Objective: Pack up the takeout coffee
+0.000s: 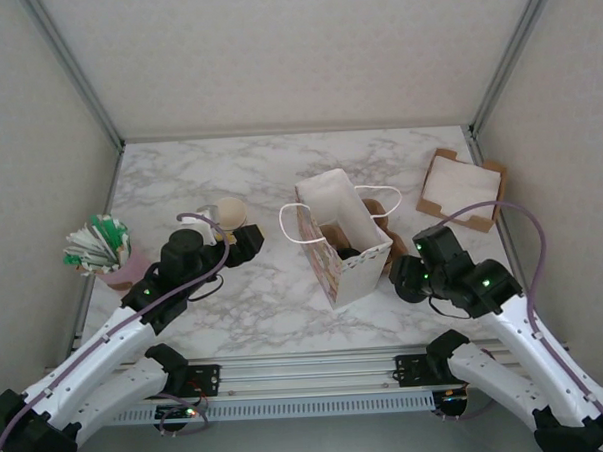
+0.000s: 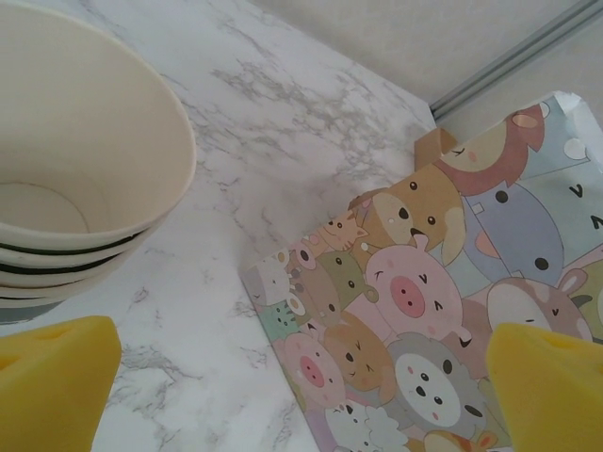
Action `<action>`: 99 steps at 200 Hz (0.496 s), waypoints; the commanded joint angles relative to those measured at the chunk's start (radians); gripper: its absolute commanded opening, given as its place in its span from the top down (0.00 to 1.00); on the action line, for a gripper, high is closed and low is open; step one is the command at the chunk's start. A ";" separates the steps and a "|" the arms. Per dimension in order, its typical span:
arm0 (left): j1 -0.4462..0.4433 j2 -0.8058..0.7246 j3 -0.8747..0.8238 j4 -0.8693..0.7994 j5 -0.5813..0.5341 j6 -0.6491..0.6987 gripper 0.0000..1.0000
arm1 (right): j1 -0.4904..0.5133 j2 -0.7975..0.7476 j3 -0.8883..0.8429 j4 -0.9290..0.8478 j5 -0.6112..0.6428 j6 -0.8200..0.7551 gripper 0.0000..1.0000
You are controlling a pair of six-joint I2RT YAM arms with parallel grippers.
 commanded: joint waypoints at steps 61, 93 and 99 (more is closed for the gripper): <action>-0.007 0.027 0.009 -0.033 -0.047 -0.025 0.01 | -0.021 0.075 -0.057 0.168 -0.173 -0.028 0.42; -0.007 0.040 0.015 -0.030 -0.048 -0.029 0.01 | -0.021 0.083 -0.088 0.208 -0.208 -0.020 0.42; -0.006 0.042 0.016 -0.027 -0.047 -0.029 0.01 | -0.022 0.085 -0.091 0.215 -0.214 -0.017 0.42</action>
